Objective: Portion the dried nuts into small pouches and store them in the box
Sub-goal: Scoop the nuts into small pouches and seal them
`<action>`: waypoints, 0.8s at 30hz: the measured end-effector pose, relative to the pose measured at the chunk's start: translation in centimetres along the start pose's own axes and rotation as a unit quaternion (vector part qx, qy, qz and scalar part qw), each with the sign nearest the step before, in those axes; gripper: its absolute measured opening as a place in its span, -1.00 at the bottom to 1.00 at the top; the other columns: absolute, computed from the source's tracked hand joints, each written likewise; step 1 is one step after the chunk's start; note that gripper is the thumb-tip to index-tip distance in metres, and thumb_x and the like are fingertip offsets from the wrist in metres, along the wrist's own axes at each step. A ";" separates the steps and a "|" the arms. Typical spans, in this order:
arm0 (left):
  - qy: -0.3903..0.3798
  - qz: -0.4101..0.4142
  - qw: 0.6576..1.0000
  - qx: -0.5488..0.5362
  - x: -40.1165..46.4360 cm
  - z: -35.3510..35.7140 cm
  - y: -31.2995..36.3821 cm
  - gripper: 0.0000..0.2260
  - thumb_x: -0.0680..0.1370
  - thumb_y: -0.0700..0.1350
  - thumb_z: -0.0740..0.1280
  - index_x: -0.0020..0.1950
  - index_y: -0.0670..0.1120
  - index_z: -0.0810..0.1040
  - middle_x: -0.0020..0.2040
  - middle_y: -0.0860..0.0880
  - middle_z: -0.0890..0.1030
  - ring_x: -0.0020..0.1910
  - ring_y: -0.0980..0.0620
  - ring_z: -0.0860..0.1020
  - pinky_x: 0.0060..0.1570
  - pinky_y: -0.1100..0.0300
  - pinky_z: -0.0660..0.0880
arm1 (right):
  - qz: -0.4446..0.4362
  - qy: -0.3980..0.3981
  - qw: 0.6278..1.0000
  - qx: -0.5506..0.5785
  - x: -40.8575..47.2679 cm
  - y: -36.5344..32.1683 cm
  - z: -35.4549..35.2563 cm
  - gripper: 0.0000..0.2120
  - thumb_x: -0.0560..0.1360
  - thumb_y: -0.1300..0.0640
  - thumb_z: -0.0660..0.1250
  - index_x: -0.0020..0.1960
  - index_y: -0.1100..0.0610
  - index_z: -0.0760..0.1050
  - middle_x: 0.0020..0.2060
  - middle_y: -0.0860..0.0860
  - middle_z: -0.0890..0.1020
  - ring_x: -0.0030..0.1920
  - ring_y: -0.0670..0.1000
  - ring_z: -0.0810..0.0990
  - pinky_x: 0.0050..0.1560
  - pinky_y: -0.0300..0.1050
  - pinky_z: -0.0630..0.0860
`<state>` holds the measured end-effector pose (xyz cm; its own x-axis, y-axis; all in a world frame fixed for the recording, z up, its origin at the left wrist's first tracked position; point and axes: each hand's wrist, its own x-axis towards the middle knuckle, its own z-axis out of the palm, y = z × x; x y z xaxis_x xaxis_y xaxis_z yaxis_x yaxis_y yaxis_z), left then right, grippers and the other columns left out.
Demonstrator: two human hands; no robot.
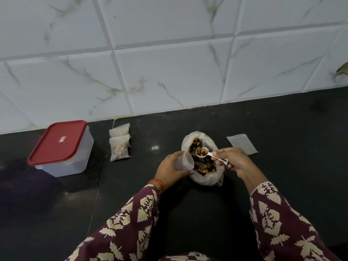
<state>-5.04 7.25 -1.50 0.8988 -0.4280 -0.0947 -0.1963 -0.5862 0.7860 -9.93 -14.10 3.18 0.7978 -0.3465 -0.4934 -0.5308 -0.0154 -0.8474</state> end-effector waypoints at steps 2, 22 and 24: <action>-0.001 -0.003 1.000 -0.014 0.1 -0.1 0.1 -0.30 0.35 0.08 0.52 0.42 0.06 0.32 0.34 0.02 0.39 0.30 0.04 0.37 0.27 0.15 0.35 | -0.027 -0.016 1.000 0.000 -0.5 -0.4 0.1 -0.86 0.44 0.17 0.44 -0.02 0.16 0.62 -0.21 0.02 0.71 -0.36 -0.12 0.59 -0.44 -0.30 0.32; 0.022 -0.033 0.973 -0.229 0.2 -0.1 -0.1 -0.42 0.33 0.00 0.55 0.30 0.03 0.46 0.17 0.02 0.57 0.15 0.08 0.54 0.07 0.30 0.48 | -0.530 0.107 0.786 -0.300 -1.4 1.0 4.2 -0.79 0.41 0.37 0.38 -0.08 0.12 0.68 -0.16 -0.02 0.68 -0.13 -0.10 0.61 -0.05 -0.35 0.47; 0.024 -0.032 0.969 -0.243 0.3 -0.1 -0.3 -0.37 0.24 0.11 0.57 0.26 0.05 0.48 0.14 0.02 0.59 0.14 0.06 0.56 0.14 0.17 0.52 | -0.550 0.117 0.769 -0.305 -1.4 1.1 4.2 -0.79 0.38 0.38 0.41 -0.10 0.12 0.69 -0.17 -0.02 0.68 -0.15 -0.09 0.62 -0.08 -0.29 0.52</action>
<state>-4.67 7.35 -1.65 0.9228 -0.3611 -0.1340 0.0581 -0.2134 0.9752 -10.41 -9.71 2.11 0.8246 0.0319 0.5647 0.3348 -0.8323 -0.4418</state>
